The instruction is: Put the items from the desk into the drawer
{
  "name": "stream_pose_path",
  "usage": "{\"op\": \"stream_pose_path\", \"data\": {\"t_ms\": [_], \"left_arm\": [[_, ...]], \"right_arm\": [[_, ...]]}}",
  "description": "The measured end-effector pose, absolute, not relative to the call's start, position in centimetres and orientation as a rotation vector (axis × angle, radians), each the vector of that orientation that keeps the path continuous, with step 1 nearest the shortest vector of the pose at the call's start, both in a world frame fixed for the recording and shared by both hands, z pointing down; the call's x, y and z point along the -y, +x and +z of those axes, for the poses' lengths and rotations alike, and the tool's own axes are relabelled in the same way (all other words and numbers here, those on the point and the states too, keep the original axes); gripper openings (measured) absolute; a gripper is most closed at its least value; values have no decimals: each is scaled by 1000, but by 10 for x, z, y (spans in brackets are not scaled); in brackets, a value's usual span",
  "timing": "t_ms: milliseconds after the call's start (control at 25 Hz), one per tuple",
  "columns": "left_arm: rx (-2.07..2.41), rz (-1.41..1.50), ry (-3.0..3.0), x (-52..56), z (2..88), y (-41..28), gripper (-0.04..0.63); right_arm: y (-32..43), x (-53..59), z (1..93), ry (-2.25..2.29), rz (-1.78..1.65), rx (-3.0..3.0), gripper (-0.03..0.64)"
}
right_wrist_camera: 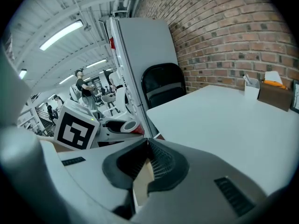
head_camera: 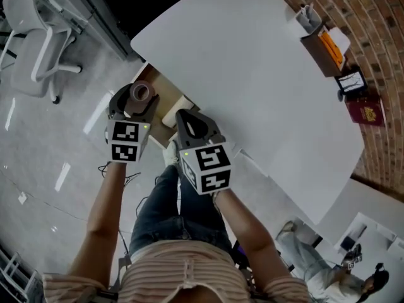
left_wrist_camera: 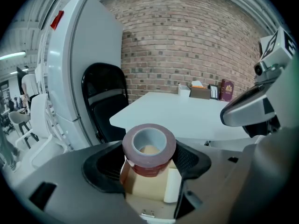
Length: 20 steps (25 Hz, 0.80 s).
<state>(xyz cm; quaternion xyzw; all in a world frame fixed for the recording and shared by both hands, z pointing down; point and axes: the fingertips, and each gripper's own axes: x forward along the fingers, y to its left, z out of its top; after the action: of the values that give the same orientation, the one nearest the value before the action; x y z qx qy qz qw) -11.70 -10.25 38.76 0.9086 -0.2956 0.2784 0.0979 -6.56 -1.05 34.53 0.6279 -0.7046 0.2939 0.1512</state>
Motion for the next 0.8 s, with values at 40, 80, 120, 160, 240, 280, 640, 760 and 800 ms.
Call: {"op": "stream_pose_path", "data": {"t_ms": [40, 80, 120, 160, 240, 280, 640, 760, 800], "left_arm": [[863, 836, 2682, 99, 396, -118, 314], [852, 844, 2674, 96, 404, -118, 314], [842, 851, 2665, 93, 413, -119, 314], [835, 857, 2658, 91, 421, -119, 314], [828, 867, 2647, 89, 436, -119, 314], [826, 868, 2644, 88, 443, -118, 314], [820, 877, 2622, 87, 485, -113, 314], [825, 863, 2613, 92, 497, -113, 314], [827, 863, 2610, 93, 502, -113, 314]], "right_arm": [[-70, 8, 353, 1785, 855, 2019, 17], [-75, 5, 361, 1767, 867, 2014, 17], [-79, 2, 368, 1751, 881, 2008, 17], [-82, 1, 375, 1738, 896, 2003, 17], [-86, 0, 388, 1720, 926, 1994, 17], [-87, -1, 395, 1714, 935, 1990, 17], [-94, -5, 458, 1599, 980, 1933, 17], [-99, -1, 478, 1524, 981, 1907, 17], [-100, 1, 484, 1507, 977, 1900, 17]]}}
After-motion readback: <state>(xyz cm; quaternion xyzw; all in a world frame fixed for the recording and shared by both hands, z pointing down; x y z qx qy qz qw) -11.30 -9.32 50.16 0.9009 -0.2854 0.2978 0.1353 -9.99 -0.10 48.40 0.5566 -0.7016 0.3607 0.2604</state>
